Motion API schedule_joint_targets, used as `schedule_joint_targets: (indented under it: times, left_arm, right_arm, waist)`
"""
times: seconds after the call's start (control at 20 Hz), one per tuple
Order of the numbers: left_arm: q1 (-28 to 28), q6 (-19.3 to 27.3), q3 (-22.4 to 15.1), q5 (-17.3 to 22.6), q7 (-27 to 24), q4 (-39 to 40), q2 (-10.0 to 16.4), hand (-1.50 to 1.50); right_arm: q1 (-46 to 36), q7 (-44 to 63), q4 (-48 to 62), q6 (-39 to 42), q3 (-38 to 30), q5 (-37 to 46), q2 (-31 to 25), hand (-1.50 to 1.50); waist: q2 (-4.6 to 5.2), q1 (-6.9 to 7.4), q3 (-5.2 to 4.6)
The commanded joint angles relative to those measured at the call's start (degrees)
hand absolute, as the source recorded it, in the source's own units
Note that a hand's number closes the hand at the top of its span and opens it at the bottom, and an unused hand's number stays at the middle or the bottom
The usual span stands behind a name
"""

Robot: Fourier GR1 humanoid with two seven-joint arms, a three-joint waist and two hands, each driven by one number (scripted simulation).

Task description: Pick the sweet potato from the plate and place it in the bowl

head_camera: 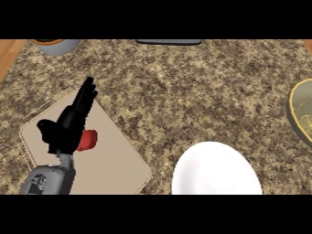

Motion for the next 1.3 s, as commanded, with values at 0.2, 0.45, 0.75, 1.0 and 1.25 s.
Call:
schedule_joint_targets:
  times: [0.2,0.45,0.75,1.0,1.25]
  left_arm:
    - [1.1,-0.8,1.1,0.3,-1.1,-0.6,1.1,0.00]
    - [-2.0,-0.1,1.5,0.2,-0.2,1.3,0.1,0.00]
    - [1.1,0.7,0.0,-1.1,-2.5,1.0,-1.3,0.00]
    - [0.4,0.8,0.5,-0.7,1.2,-1.9,-0.7,0.00]
    - [0.9,-0.2,1.0,-0.3,-1.9,0.1,-0.5,0.00]
  right_arm:
    - [-11.0,-7.3,24.7,6.8,2.9,3.3,2.5,1.50]
    - [-17.4,-14.5,35.9,12.3,7.6,8.0,5.1,-1.50]
    - [-22.6,-25.3,44.5,19.3,2.9,4.2,4.3,-1.50]
    - [-24.2,-26.5,47.5,22.1,-3.4,-2.4,1.5,-1.50]
    - [-25.7,-22.8,53.0,29.1,-5.0,-4.8,-2.1,-1.50]
  waist:
    - [-0.07,-0.38,0.01]
    - [0.08,-0.29,0.04]
    - [-0.05,-0.84,0.03]
    - [-0.24,-1.27,0.05]
    - [-0.13,-1.11,0.04]
